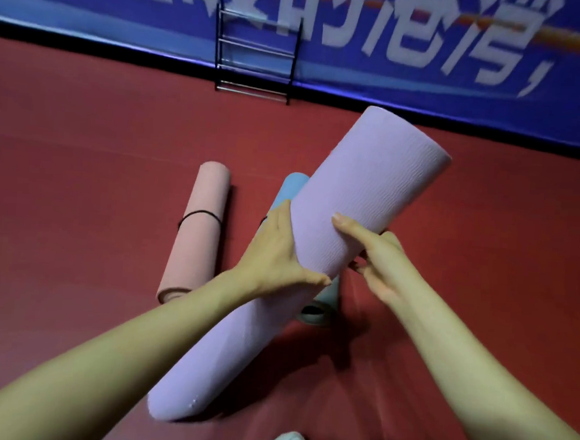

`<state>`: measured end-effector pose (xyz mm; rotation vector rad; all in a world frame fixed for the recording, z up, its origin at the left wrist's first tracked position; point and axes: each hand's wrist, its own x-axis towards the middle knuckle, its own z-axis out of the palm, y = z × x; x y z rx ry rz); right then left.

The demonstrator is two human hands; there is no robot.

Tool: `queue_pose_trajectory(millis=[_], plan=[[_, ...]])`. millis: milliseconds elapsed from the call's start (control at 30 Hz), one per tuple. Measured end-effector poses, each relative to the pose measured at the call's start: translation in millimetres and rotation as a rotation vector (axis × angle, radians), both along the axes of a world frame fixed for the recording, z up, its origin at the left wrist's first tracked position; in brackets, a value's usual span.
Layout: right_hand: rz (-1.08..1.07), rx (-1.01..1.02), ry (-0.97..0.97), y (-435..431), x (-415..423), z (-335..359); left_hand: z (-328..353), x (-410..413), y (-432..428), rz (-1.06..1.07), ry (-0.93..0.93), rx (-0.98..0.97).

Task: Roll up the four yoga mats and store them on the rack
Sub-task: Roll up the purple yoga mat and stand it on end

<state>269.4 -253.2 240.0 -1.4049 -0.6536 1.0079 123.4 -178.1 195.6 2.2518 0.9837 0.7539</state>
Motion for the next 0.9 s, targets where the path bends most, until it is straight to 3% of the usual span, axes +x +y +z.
queue_pose_trajectory(millis=[167,400,500,667,900], plan=[[0.044,0.135,-0.199,-19.4,23.7,44.4,38.6,26.1,-41.4,0.072,-0.154,-0.029],[0.114,0.119,-0.392,-47.7,32.9,61.6,61.3,31.2,-71.0,0.030,-0.258,-0.191],[0.165,0.164,-0.339,-54.1,27.7,73.6,74.6,23.0,-68.8,-0.049,-0.324,-0.250],[0.156,0.244,-0.159,-57.6,14.8,116.6,115.4,14.3,-60.6,-0.119,-0.605,-0.439],[0.073,0.225,-0.241,-50.8,-0.9,153.7,183.6,5.4,-64.5,0.042,-0.746,-0.359]])
